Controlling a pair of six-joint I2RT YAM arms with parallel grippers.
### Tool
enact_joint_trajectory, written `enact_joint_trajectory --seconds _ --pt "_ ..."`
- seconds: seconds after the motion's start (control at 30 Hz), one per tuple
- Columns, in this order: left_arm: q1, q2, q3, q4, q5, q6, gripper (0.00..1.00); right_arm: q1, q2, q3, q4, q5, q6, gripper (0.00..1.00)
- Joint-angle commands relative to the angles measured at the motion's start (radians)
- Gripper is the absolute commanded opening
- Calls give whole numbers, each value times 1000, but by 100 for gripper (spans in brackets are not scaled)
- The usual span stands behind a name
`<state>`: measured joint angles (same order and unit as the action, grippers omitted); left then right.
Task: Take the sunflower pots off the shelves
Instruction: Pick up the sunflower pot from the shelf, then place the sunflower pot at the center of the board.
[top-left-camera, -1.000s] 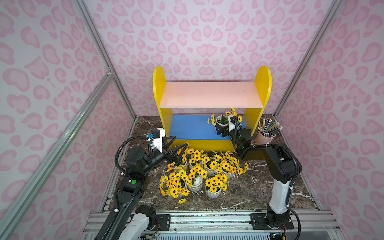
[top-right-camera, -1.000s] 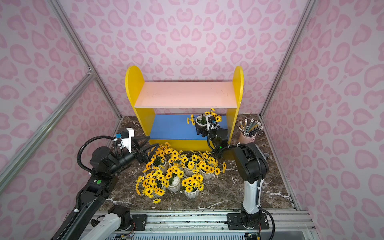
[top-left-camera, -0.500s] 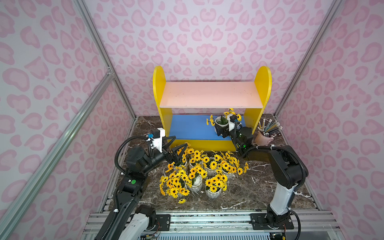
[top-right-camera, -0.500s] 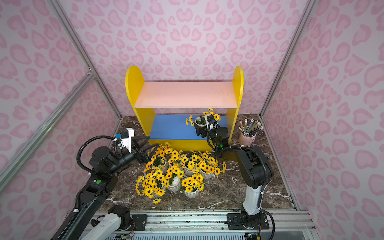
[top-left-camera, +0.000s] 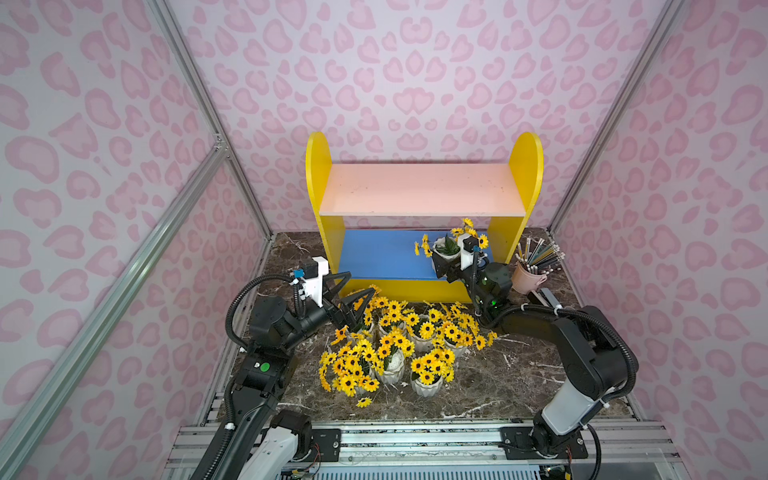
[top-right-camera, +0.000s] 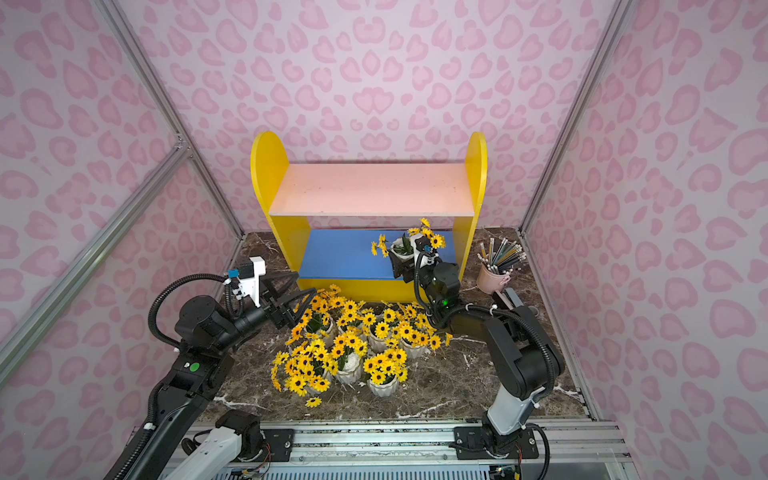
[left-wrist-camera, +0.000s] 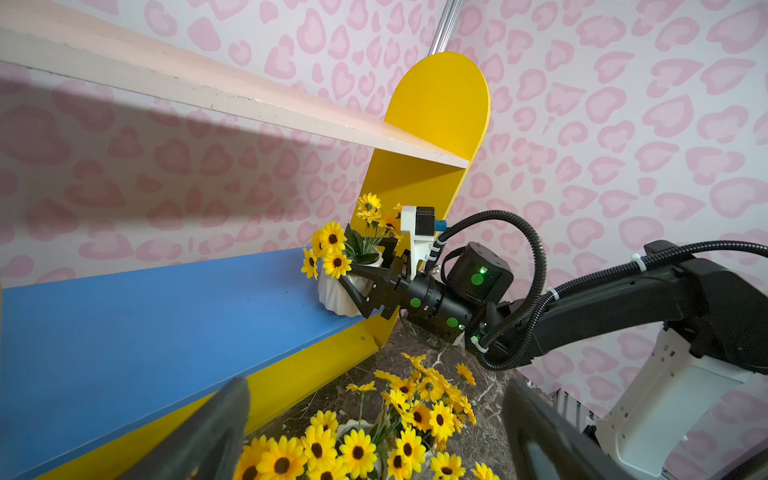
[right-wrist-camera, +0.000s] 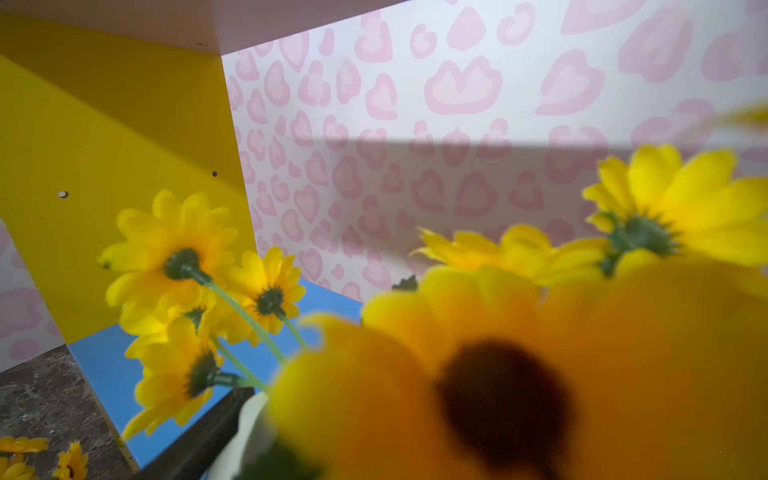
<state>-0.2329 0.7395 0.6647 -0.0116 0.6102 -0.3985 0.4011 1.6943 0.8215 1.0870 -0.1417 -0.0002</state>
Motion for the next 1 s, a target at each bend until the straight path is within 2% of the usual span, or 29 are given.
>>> enact_joint_trajectory --seconds 0.0,0.2,0.5,0.7,0.97 --pt "-1 -2 2 21 11 -3 96 8 -41 -3 75 17 -11 0" --pt "-3 2 4 25 32 -6 97 52 -161 -55 -4 43 -47 0" --pt "-5 -6 -6 51 66 -23 97 173 -474 -233 -150 201 -90 0" --pt "-11 -14 -12 61 76 -30 96 288 -770 -384 -308 412 -70 0" --pt "-23 -24 -16 68 79 -37 96 543 -1184 -546 -647 774 58 0"
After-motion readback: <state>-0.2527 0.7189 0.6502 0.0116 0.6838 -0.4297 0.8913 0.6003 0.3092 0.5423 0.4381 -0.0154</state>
